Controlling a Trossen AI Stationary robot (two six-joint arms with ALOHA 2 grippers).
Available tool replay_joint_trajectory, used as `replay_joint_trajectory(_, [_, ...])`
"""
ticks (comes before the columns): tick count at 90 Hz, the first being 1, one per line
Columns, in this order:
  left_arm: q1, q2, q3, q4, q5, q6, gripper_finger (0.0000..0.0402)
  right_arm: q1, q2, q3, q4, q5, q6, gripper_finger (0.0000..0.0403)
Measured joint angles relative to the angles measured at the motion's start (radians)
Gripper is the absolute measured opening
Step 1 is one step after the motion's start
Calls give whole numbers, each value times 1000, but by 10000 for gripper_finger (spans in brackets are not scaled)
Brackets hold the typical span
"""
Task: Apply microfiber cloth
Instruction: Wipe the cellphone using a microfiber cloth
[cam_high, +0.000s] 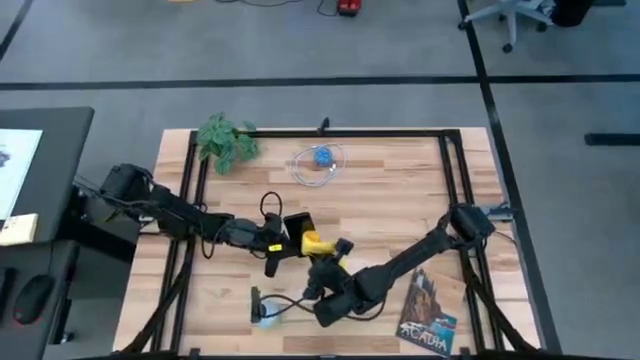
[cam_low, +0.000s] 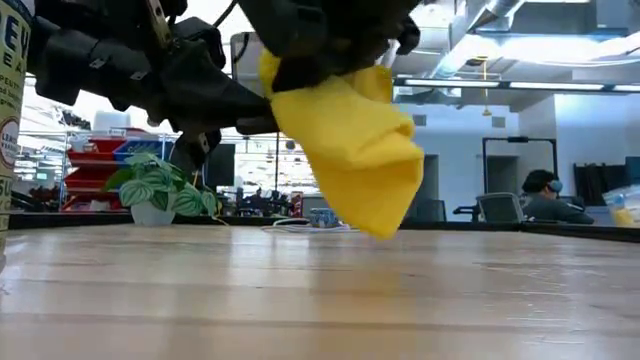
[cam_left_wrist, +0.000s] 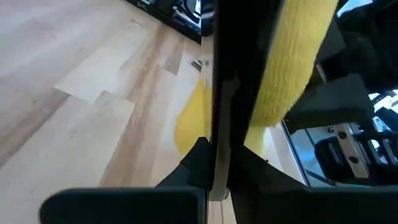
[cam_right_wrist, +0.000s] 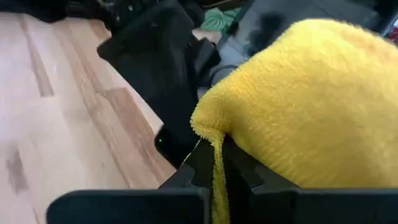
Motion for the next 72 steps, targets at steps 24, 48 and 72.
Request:
replay_joint_trajectory(24, [-8,0,1,-37,32,8,9,-98,1,100,170,-179,-378,0])
replay_joint_trajectory(48, [-18,1,1,-65,31,13,9,-133,-1,134,132,-230,-433,0])
replay_joint_trajectory(72, [-21,3,0,-74,30,39,9,-91,-1,135,-155,-298,-258,0])
